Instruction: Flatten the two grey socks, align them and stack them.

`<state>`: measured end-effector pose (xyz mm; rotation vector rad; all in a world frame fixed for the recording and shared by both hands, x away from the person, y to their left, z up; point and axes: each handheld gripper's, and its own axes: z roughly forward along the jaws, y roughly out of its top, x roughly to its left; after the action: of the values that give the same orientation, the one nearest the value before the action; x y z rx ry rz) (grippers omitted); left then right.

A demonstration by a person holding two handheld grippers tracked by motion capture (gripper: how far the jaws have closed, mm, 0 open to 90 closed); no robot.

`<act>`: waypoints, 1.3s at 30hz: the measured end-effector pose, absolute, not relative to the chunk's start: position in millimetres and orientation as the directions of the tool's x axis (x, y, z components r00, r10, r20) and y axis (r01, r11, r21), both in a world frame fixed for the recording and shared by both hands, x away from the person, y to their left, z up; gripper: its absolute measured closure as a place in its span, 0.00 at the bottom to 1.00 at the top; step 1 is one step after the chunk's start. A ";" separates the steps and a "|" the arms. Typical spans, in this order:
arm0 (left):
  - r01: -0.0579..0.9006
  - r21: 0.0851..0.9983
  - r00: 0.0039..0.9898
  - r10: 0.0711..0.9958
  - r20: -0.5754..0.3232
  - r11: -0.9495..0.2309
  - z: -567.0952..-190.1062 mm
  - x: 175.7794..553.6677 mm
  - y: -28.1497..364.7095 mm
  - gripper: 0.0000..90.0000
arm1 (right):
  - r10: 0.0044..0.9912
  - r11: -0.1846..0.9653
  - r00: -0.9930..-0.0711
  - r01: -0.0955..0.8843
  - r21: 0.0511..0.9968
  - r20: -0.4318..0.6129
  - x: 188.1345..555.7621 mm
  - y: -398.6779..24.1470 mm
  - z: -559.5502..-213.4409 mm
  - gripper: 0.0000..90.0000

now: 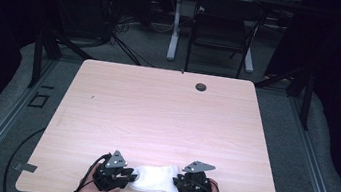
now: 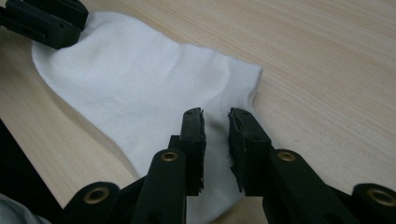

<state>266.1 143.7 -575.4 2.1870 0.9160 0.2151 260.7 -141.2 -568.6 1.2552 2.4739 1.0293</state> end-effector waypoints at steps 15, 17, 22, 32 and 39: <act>0.562 0.706 0.690 0.715 -0.113 -0.430 -577.0 285.5 154.1 0.79 | 0.768 0.403 -0.627 0.632 0.662 0.130 281.4 -125.4 -569.6 0.84; 0.561 0.708 0.690 0.715 -0.115 -0.428 -577.0 286.3 155.3 0.78 | 0.766 0.412 -0.632 0.624 0.664 0.118 282.9 -124.6 -569.6 0.83; 0.550 0.713 0.698 0.708 -0.108 -0.435 -576.7 286.1 156.3 0.76 | 0.765 0.400 -0.632 0.618 0.677 0.125 281.6 -123.1 -569.6 0.82; 0.525 0.731 0.719 0.687 -0.108 -0.435 -569.6 277.8 159.4 0.63 | 0.758 0.394 -0.641 0.597 0.699 0.121 276.6 -123.5 -565.4 0.80; 0.527 0.718 0.728 0.677 -0.106 -0.455 -571.3 272.9 160.2 0.61 | 0.756 0.409 -0.646 0.597 0.690 0.111 275.9 -124.4 -565.8 0.80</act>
<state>272.9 160.2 -571.3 2.1615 0.9060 0.2499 275.9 -124.4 -565.8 1.1944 2.4457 1.0620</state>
